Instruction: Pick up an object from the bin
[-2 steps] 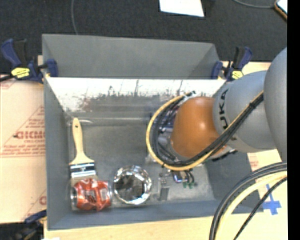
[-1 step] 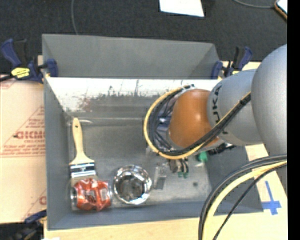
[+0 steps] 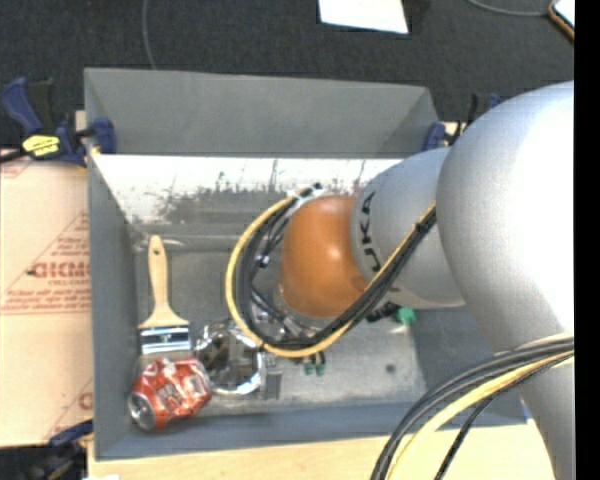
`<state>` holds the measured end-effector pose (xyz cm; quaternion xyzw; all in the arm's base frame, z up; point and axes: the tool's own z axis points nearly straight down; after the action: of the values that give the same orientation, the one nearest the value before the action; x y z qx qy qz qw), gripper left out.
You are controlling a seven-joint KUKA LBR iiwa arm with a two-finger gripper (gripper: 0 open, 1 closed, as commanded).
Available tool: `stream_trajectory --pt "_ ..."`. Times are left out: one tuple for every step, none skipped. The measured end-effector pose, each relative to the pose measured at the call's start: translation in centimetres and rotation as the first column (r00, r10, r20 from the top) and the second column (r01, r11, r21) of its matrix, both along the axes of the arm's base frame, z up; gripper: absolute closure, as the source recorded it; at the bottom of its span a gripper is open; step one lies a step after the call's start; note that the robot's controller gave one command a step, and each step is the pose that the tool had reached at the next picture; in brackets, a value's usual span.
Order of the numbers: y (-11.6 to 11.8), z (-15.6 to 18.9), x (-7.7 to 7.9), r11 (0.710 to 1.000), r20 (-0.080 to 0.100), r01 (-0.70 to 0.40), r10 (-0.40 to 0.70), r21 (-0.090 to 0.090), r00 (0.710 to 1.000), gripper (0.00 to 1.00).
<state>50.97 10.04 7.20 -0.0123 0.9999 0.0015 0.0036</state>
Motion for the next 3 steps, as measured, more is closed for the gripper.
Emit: stream_trajectory --pt "-6.5 1.0 2.2 0.998 0.01 0.057 -0.056 -0.008 0.998 0.0" --pt "1.7 4.5 -1.3 1.0 0.005 -0.012 0.012 0.005 1.0 0.0" --pt "1.6 -0.3 3.9 0.999 0.007 0.032 -0.032 -0.008 0.999 0.0"
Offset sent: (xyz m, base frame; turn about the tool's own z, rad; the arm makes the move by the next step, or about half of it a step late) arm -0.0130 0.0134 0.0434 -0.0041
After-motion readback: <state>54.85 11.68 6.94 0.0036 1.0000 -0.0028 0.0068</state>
